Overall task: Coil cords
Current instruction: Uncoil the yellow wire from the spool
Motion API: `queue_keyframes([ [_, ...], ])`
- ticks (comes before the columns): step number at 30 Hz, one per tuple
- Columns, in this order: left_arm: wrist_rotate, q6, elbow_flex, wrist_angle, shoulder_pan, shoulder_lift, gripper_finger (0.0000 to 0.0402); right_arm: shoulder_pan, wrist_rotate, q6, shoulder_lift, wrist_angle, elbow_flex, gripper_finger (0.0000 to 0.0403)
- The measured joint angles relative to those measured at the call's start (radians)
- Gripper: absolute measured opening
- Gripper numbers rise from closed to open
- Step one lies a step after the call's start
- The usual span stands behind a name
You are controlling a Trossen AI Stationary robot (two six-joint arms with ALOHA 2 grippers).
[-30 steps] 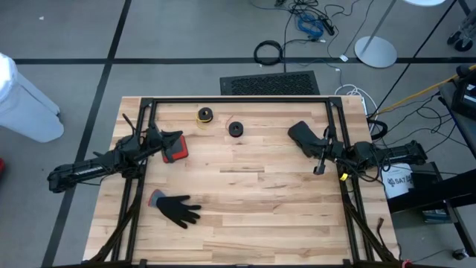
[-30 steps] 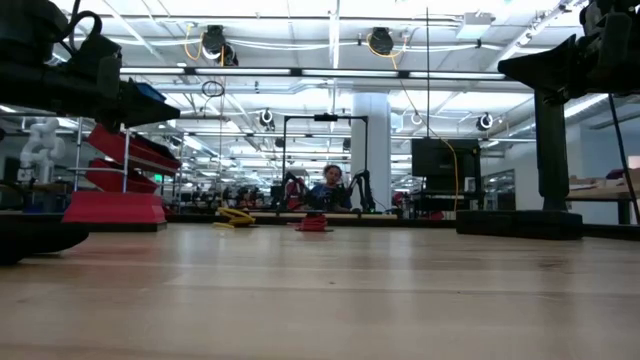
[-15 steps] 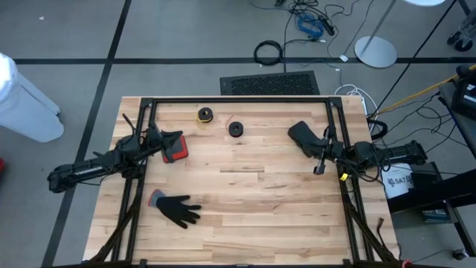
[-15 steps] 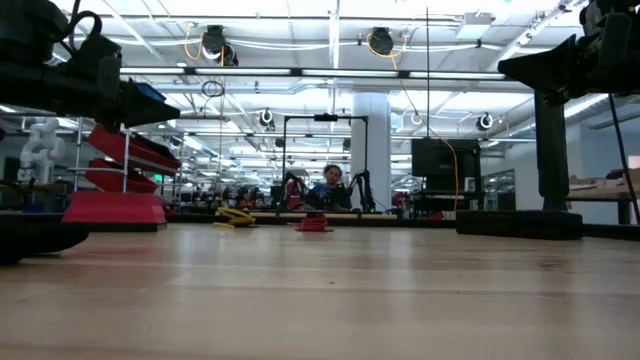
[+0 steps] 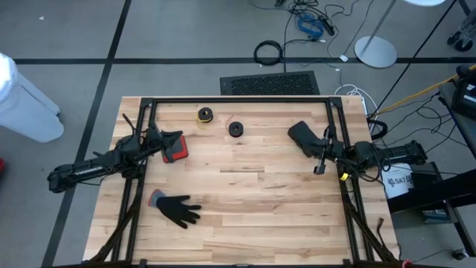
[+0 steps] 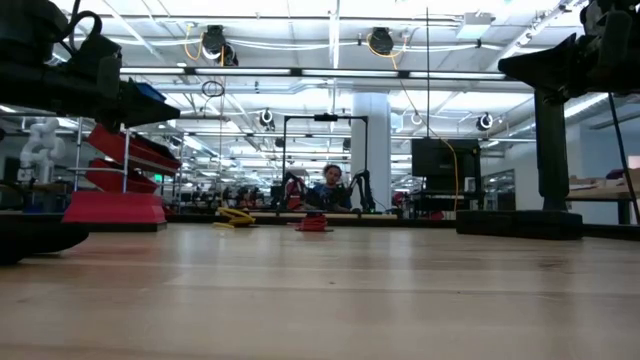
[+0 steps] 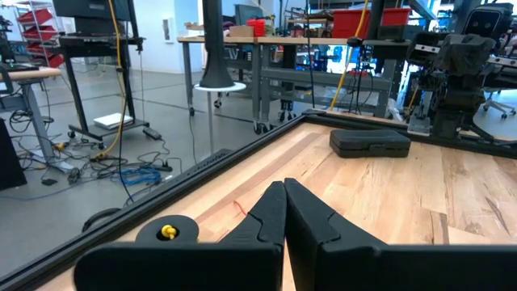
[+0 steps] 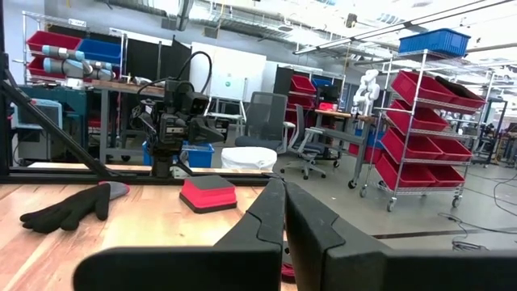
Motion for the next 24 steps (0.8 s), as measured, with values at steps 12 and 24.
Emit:
queue_keyframes([
  [12,0.0,0.0,0.0,0.0,0.0,0.0,0.0006,0.0,0.0,0.071,0.0,-0.004,0.0,0.0],
  [24,0.0,0.0,0.0,0.0,0.0,0.0,0.0006,-0.001,-0.078,0.177,0.01,0.132,0.0,0.0004],
])
